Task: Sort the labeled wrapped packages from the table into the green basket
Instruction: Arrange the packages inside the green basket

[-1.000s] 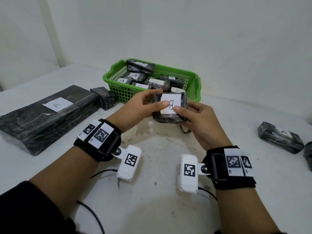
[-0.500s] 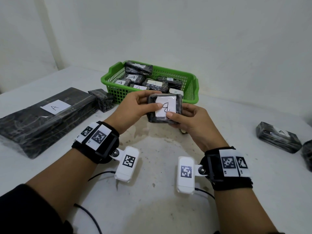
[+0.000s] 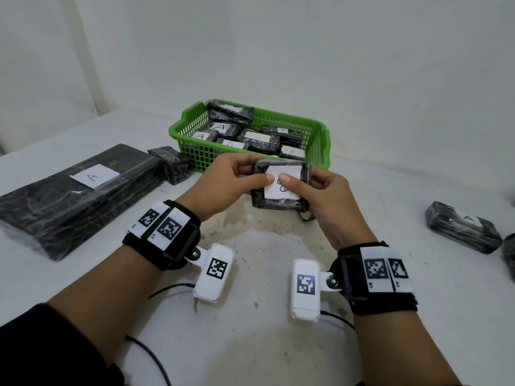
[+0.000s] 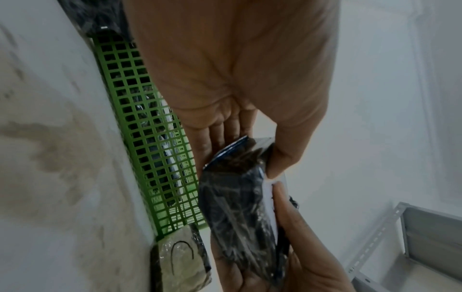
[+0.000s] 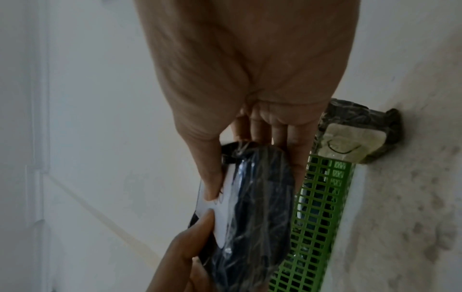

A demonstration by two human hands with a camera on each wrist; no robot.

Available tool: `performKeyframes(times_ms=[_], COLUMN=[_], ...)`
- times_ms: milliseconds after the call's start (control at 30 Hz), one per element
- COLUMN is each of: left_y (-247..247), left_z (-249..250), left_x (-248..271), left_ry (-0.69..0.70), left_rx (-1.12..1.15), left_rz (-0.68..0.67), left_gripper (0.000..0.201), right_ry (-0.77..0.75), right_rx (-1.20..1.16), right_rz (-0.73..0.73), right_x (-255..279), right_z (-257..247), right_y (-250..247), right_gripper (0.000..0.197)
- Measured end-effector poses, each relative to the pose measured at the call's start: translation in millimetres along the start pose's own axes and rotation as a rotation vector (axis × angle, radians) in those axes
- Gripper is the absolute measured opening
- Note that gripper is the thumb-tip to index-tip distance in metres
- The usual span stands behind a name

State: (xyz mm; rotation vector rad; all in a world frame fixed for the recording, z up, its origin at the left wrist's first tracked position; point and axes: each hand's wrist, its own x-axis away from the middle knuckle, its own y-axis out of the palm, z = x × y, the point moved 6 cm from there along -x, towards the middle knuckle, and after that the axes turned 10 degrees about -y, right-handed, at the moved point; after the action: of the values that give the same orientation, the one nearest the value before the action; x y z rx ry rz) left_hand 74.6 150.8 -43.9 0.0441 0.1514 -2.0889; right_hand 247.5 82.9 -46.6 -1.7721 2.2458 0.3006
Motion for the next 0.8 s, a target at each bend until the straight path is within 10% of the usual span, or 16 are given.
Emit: performKeyframes(times_ms=[467,800], left_y=[-7,3], left_z=[10,-3], left_x=[4,1], left_ry=[0.169,-0.078], left_rx=[-0.121,0.013], left_rz=[0.042,-0.111], left_gripper=[0.039,0.054], right_ry=[0.104,0.057], right_rx=[-0.011,-0.071], right_rz=[-0.081,-0.058], right_x=[0,1], right_z=[4,-5], right_y=[0,-4], right_gripper=[0.053,0.054])
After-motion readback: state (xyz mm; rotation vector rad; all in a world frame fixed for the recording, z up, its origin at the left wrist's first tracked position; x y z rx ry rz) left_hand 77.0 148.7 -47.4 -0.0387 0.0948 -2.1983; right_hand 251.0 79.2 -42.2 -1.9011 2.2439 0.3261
